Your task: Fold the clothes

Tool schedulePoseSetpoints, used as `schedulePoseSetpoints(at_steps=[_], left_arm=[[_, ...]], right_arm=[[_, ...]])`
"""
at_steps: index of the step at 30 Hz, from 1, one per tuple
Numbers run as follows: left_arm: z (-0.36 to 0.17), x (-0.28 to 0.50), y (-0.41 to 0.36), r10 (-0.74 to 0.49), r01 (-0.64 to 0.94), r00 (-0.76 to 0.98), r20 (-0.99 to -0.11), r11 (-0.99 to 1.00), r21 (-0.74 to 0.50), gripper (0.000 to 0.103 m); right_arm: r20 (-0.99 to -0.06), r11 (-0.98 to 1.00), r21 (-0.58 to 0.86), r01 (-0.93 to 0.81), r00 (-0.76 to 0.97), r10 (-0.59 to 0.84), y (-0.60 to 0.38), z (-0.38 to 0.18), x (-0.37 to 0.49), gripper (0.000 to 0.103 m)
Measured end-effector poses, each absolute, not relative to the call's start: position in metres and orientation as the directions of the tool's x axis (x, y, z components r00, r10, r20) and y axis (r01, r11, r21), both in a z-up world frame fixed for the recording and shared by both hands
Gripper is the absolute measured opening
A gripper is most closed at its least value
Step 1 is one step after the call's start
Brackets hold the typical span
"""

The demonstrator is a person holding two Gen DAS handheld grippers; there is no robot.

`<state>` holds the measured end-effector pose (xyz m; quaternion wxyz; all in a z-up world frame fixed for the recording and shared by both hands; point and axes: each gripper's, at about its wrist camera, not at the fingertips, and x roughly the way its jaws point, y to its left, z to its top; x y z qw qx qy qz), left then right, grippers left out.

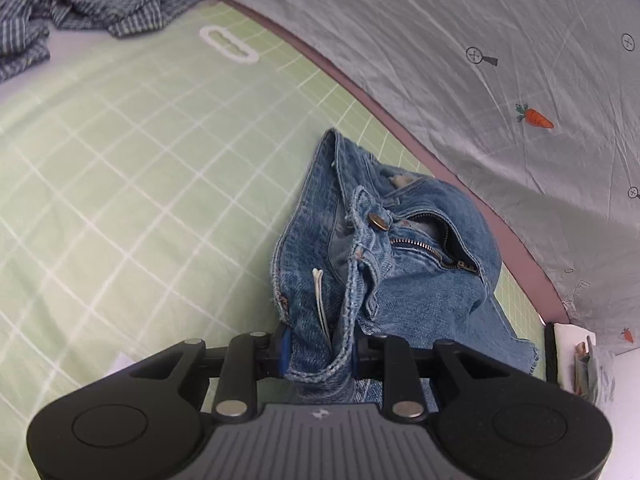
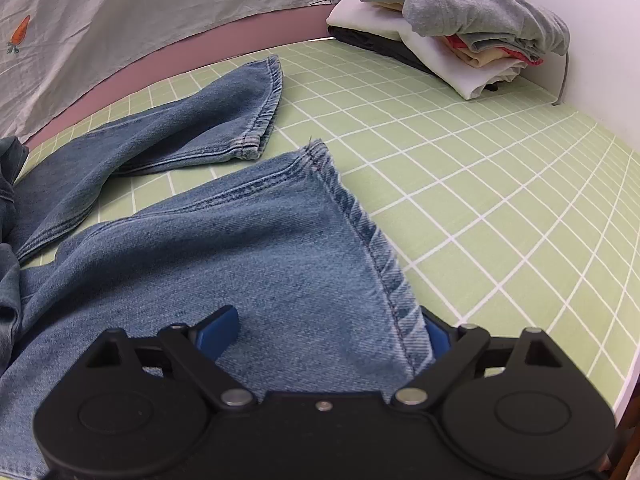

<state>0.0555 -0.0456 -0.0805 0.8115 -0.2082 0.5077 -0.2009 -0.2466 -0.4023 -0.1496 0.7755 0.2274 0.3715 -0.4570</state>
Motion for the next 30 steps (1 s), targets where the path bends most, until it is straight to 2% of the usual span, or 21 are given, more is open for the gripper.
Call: schedulePoseSetpoints(at_steps=[5, 9, 16, 18, 22, 27, 30], left_arm=[[-0.047, 0.068, -0.010, -0.440, 0.169, 0.524, -0.729, 0.893, -0.417, 0.027], [-0.028, 0.075, 0.031, -0.313, 0.116, 0.613, -0.725, 0.944, -0.310, 0.027], [-0.038, 0.090, 0.132, 0.021, -0.206, 0.632, -0.774, 0.968, -0.142, 0.028], [-0.048, 0.090, 0.153, 0.096, -0.279, 0.601, -0.793, 0.956, -0.096, 0.034], [-0.063, 0.083, 0.170, 0.124, -0.371, 0.539, -0.834, 0.923, -0.103, 0.043], [-0.055, 0.070, 0.143, 0.176, -0.329, 0.562, -0.808, 0.944, -0.023, 0.065], [-0.044, 0.064, 0.122, 0.171, -0.296, 0.593, -0.786, 0.955, -0.015, 0.073]], right_arm=[[-0.779, 0.471, 0.012, 0.882, 0.304, -0.549, -0.400, -0.150, -0.247, 0.094], [-0.774, 0.464, 0.011, 0.886, 0.301, -0.557, -0.398, -0.151, -0.247, 0.094], [-0.769, 0.454, 0.009, 0.891, 0.296, -0.566, -0.397, -0.153, -0.248, 0.096], [-0.770, 0.452, 0.008, 0.892, 0.294, -0.566, -0.397, -0.154, -0.248, 0.097], [-0.775, 0.450, 0.008, 0.893, 0.290, -0.562, -0.399, -0.154, -0.247, 0.098], [-0.788, 0.456, 0.010, 0.890, 0.288, -0.544, -0.402, -0.153, -0.246, 0.100], [-0.795, 0.476, 0.012, 0.879, 0.297, -0.529, -0.406, -0.153, -0.246, 0.102]])
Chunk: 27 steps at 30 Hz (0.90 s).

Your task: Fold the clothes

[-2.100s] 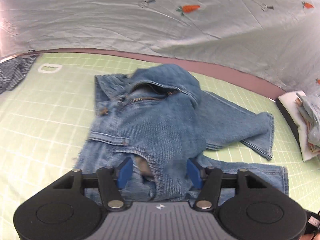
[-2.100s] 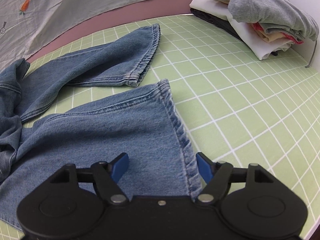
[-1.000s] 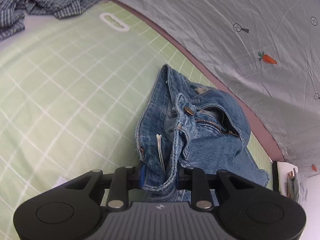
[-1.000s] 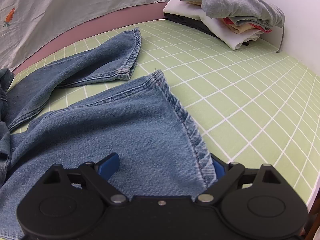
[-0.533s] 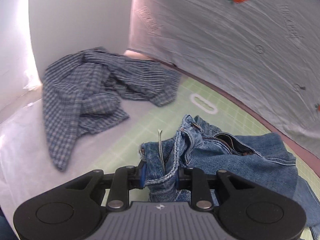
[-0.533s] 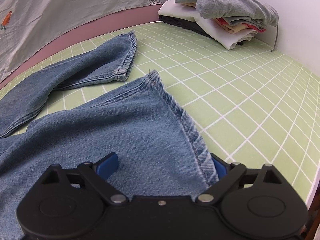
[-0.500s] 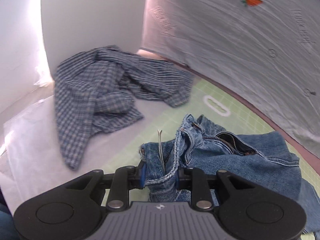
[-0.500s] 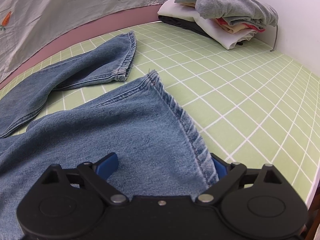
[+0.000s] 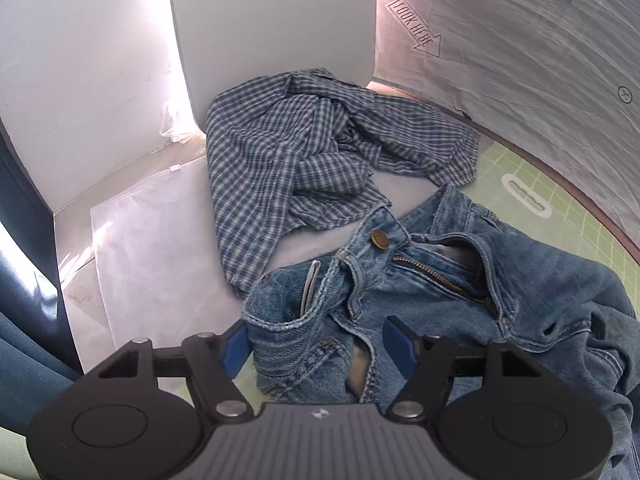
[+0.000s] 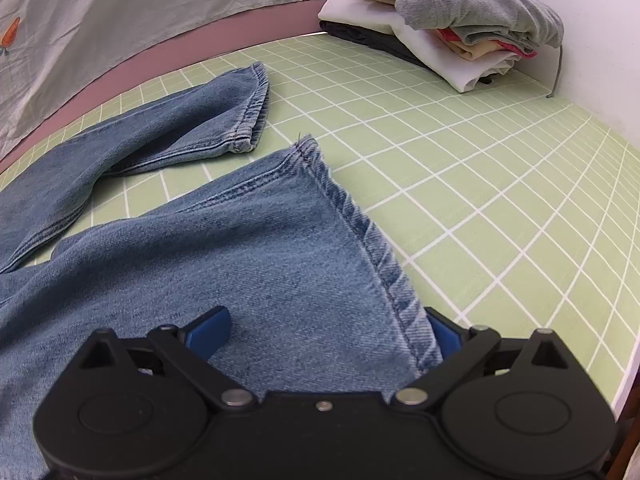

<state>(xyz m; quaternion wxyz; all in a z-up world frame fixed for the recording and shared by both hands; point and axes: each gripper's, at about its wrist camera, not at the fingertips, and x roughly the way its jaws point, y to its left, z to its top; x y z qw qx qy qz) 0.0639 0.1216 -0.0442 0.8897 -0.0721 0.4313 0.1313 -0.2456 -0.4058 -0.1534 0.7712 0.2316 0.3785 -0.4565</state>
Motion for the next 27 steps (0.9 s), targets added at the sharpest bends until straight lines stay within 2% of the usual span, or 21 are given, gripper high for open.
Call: schedulePoseSetpoints(at_steps=[1, 6, 8, 11, 14, 20, 24, 27], left_arm=[[-0.040, 0.062, 0.114, 0.171, -0.286, 0.607, -0.776, 0.958, -0.012, 0.074], [-0.025, 0.056, 0.080, 0.184, -0.253, 0.666, -0.723, 0.967, 0.013, 0.093], [-0.029, 0.053, 0.066, 0.146, -0.197, 0.681, -0.717, 0.980, 0.013, 0.097], [-0.034, 0.046, 0.041, 0.082, -0.078, 0.691, -0.718, 0.996, 0.038, 0.098], [-0.034, 0.039, 0.025, 0.052, -0.029, 0.700, -0.712, 0.999, 0.044, 0.099], [-0.027, 0.047, 0.039, 0.135, -0.121, 0.703, -0.698, 0.990, 0.070, 0.099], [-0.006, 0.045, 0.060, 0.178, -0.178, 0.745, -0.643, 0.982, 0.064, 0.099], [0.003, 0.042, 0.061, 0.144, -0.158, 0.772, -0.619, 0.987, 0.033, 0.103]], right_arm=[[-0.797, 0.483, 0.012, 0.875, 0.300, -0.524, -0.407, -0.153, -0.246, 0.102], [-0.798, 0.512, 0.013, 0.859, 0.318, -0.512, -0.409, -0.154, -0.248, 0.103], [-0.792, 0.515, 0.013, 0.857, 0.323, -0.518, -0.408, -0.155, -0.248, 0.103], [-0.787, 0.515, 0.011, 0.857, 0.325, -0.524, -0.408, -0.155, -0.249, 0.103], [-0.788, 0.519, 0.011, 0.855, 0.327, -0.522, -0.408, -0.155, -0.249, 0.103], [-0.786, 0.537, 0.012, 0.844, 0.339, -0.516, -0.410, -0.156, -0.250, 0.103], [-0.786, 0.548, 0.012, 0.837, 0.346, -0.512, -0.411, -0.156, -0.250, 0.103], [-0.788, 0.546, 0.011, 0.837, 0.344, -0.511, -0.412, -0.156, -0.249, 0.103]])
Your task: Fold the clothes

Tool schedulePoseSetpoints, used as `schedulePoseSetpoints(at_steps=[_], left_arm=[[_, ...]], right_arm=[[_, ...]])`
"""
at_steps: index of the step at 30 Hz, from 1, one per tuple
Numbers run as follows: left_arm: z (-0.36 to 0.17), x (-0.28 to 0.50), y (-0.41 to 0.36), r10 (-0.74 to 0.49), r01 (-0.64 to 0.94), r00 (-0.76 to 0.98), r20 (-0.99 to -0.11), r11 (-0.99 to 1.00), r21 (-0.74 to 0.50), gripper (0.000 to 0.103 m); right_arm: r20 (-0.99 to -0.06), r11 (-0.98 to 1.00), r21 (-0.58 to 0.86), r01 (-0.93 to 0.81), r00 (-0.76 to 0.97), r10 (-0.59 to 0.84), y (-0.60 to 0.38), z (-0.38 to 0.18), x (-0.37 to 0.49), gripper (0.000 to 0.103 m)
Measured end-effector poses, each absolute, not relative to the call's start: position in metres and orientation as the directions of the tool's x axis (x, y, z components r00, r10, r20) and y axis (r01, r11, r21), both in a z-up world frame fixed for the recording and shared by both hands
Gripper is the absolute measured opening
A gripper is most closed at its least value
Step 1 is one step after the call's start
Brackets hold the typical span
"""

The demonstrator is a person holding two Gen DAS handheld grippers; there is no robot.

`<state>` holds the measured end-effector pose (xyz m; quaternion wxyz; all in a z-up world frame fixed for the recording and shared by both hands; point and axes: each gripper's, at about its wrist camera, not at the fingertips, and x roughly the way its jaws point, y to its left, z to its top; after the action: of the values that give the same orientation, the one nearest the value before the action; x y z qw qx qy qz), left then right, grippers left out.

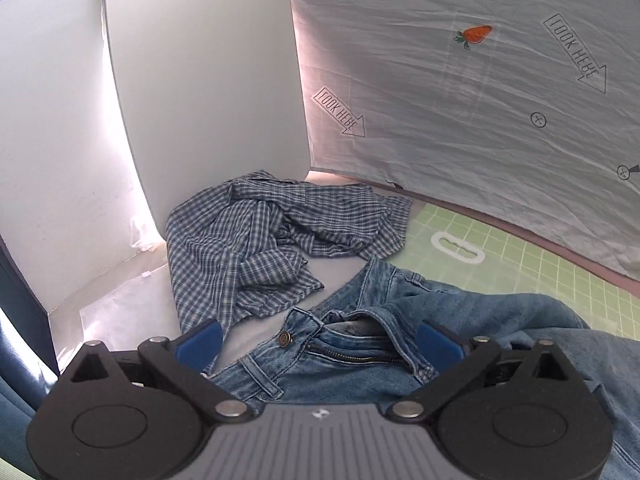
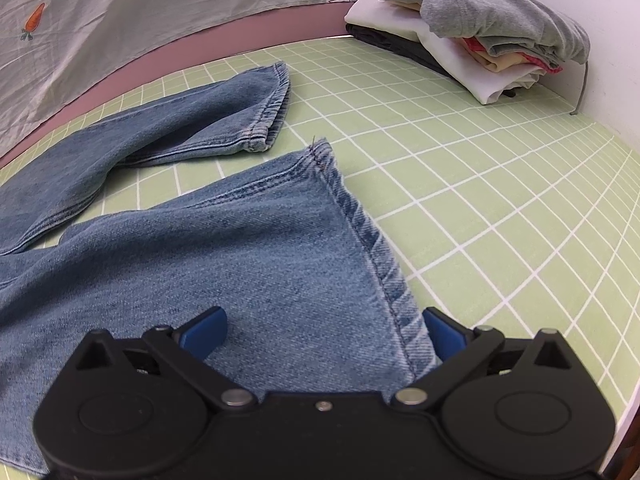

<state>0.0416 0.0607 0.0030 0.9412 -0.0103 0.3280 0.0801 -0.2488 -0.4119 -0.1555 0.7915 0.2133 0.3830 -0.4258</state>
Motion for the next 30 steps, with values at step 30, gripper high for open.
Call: schedulePoseSetpoints(at_steps=[30], left_arm=[[-0.138, 0.027, -0.026, -0.024, 0.111, 0.299, -0.954, 0.994, 0.010, 0.103]], right_arm=[[-0.771, 0.599, 0.018, 0.800, 0.393, -0.501, -0.414, -0.148, -0.264, 0.069]])
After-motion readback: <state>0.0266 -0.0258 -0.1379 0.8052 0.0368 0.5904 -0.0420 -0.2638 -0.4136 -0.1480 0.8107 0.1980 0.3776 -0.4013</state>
